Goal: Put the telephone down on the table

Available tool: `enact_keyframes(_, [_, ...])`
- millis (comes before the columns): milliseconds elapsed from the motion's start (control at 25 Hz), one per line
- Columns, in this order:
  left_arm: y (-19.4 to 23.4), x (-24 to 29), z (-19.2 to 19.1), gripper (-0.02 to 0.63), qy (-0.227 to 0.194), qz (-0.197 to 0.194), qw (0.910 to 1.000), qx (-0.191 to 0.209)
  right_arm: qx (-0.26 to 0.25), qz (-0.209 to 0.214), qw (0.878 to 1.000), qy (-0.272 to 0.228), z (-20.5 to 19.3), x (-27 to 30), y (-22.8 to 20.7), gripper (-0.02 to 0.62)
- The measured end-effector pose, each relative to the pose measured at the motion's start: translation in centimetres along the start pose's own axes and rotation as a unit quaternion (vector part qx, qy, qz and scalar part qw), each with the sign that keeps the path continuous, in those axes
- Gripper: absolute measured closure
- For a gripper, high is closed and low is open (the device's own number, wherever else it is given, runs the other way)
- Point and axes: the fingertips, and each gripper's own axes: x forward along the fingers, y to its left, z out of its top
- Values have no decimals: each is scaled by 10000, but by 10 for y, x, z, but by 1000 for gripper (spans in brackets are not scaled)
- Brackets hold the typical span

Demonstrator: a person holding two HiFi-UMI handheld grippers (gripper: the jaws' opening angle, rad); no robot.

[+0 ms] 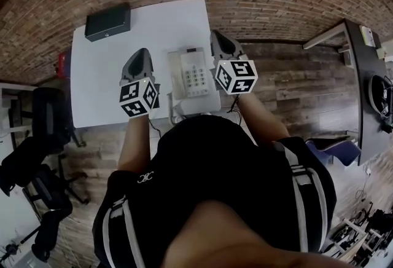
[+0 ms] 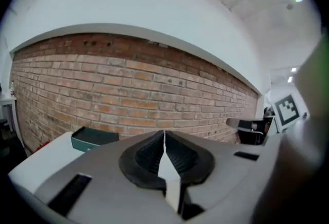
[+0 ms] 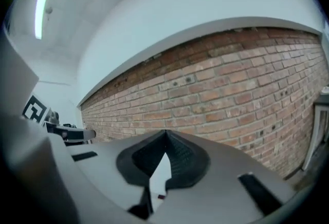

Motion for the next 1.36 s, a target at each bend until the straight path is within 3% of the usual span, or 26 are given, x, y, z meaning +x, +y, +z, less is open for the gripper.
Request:
enact_keyframes(160, [-17,-21,46,595,-472,81,9986,214,-206,154,9976,-648,53,-18,23,597])
enact_keyframes(280, [-26,-32,61,595,-609,90,9977,293,-320,138,9955,-882,73,-27,31,597])
enact_keyframes(560, [-31,-25,42,595,-232,212,9982,503,-225,119,9973,-690,62,-19,32,597])
enact_keyframes(1360, [-36,-19,34,595,-126,118,9989,436,-62,213,9983,-530,47,-14,29,597])
